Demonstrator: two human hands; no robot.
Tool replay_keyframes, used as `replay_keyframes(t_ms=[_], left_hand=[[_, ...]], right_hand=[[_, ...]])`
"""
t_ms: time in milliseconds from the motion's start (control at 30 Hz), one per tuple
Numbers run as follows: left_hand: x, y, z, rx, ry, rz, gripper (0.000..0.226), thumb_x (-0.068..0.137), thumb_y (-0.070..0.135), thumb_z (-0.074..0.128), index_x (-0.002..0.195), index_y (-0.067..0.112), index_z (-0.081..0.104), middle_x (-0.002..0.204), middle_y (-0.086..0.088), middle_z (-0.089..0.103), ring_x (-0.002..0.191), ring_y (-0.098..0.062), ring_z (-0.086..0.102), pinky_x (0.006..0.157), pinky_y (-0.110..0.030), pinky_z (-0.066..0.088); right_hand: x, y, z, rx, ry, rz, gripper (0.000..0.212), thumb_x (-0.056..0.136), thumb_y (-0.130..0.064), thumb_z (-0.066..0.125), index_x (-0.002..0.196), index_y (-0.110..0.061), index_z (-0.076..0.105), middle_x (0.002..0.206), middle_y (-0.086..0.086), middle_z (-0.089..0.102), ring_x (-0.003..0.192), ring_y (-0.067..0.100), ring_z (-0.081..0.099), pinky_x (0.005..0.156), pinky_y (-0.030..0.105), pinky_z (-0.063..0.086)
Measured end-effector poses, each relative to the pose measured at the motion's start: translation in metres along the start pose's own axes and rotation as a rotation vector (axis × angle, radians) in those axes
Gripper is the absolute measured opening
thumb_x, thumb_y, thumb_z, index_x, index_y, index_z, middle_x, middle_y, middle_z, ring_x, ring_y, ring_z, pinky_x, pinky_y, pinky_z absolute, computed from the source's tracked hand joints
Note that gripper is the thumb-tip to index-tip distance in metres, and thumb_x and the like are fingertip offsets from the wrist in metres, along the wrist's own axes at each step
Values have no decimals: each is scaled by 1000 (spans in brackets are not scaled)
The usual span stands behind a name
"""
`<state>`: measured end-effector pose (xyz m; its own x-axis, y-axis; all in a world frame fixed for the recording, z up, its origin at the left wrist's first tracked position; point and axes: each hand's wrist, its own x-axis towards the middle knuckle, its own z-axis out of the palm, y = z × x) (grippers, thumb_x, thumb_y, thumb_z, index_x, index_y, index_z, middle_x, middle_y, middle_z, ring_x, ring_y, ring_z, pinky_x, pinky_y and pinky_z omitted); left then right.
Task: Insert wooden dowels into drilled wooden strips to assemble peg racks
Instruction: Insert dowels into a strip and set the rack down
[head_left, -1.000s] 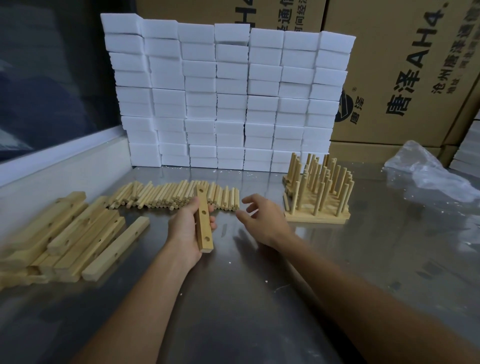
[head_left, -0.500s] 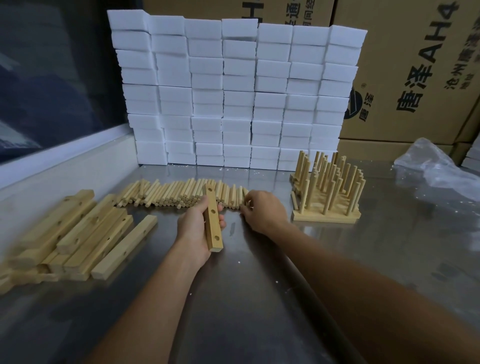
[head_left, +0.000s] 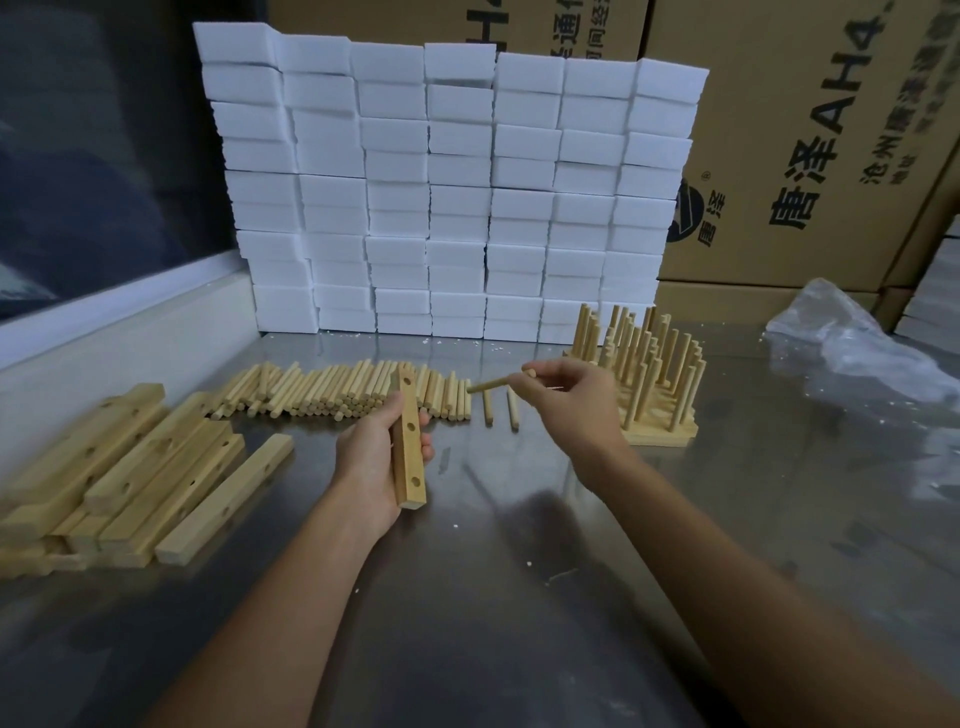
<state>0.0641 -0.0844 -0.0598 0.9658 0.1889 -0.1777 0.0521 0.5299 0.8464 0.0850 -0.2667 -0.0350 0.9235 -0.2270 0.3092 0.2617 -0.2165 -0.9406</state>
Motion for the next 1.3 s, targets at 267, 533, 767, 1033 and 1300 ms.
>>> replay_keyframes(t_ms=[267,533,767,1033,1300], left_hand=[[0,-1,-1,8,-7,-4,31,98,28,58,105,-1,67,66,-4,65,50,-15,55,41,-22,46],[6,-4,-2,14,-18,21,30,98,28,57,106,1,67,72,-5,66,49,-13,55,44,-25,48],[4,-4,-2,4,-19,23,29,98,27,58,106,0,67,75,-7,65,49,-13,55,44,-25,48],[-1,-3,1,46,-38,42,26,96,25,61,104,1,69,73,-6,67,50,-15,56,46,-26,49],[-11,-2,9,109,-301,115,25,98,22,57,119,22,69,79,-9,67,56,-16,55,50,-27,48]], right_hand=[[-20,-3,-5,263,-249,253,19,85,7,60,71,-6,62,79,16,70,64,17,67,62,26,54],[-34,-2,3,300,-429,304,70,91,13,38,149,-25,31,117,10,59,63,23,70,58,31,58],[-35,2,7,83,-263,158,29,103,-23,47,130,-27,57,88,3,55,65,12,50,51,24,42],[-28,8,4,9,-32,-58,14,86,-31,75,96,-22,78,75,6,73,62,0,65,72,32,58],[-24,-8,7,-99,-48,-300,9,88,-27,73,82,-20,73,63,-6,64,55,3,56,53,20,49]])
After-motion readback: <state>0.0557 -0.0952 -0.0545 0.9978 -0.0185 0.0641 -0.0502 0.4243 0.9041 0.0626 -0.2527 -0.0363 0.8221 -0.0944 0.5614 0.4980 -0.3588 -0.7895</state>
